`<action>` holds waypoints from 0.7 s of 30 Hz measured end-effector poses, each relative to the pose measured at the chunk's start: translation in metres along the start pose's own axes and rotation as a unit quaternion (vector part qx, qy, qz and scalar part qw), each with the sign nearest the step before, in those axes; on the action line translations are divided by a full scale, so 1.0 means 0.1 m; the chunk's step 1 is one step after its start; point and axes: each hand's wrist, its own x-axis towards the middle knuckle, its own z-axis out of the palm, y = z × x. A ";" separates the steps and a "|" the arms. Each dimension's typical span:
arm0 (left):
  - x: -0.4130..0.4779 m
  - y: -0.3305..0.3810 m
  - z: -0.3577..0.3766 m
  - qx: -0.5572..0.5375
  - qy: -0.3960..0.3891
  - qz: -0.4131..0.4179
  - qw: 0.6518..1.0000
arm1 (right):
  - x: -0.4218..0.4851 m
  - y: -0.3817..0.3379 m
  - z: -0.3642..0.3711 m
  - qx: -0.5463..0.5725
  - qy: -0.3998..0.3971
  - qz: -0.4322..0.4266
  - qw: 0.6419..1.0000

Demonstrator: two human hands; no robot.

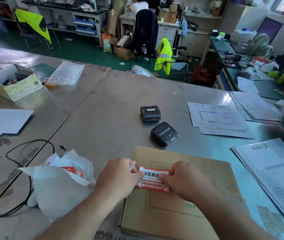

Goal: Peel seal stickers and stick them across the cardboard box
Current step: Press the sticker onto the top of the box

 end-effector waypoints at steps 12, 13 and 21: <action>0.02 -0.01 -0.03 0.054 0.013 0.035 0.998 | 0.04 0.08 0.02 -0.016 0.011 0.010 1.000; 0.02 -0.02 -0.05 0.050 0.010 0.034 0.998 | 0.05 0.10 0.01 -0.020 0.012 0.015 1.000; 0.06 -0.11 0.01 0.014 0.027 0.019 0.999 | 0.12 0.20 -0.01 -0.051 0.013 0.028 0.998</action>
